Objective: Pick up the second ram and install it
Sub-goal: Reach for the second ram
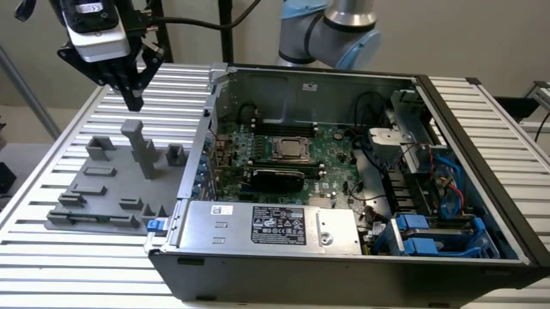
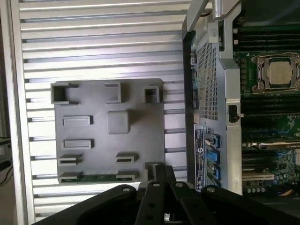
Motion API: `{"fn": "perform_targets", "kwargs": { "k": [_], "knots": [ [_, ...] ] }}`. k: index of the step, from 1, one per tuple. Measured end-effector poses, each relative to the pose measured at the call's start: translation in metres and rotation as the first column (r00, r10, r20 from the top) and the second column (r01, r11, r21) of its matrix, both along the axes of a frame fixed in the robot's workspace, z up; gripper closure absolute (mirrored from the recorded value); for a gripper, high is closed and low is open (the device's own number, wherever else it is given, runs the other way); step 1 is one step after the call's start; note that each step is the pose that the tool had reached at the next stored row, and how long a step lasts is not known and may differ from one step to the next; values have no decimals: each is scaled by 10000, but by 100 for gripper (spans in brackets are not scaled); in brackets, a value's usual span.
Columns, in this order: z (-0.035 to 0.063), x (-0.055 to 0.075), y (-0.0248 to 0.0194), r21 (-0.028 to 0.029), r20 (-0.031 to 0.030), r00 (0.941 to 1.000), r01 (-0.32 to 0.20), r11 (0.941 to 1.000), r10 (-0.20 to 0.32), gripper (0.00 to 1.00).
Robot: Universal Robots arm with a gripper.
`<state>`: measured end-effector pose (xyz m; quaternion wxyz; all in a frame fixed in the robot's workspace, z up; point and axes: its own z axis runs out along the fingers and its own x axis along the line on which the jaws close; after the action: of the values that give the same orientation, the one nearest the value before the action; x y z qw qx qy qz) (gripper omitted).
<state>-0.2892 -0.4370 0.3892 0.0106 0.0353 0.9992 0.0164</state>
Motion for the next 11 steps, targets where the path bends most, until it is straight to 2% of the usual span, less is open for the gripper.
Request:
{"fn": "perform_targets", "kwargs": {
  "k": [11],
  "knots": [
    [-43, -326, -117, -93, -14, 10000, 0, 10000, 0, 89]
  ]
}}
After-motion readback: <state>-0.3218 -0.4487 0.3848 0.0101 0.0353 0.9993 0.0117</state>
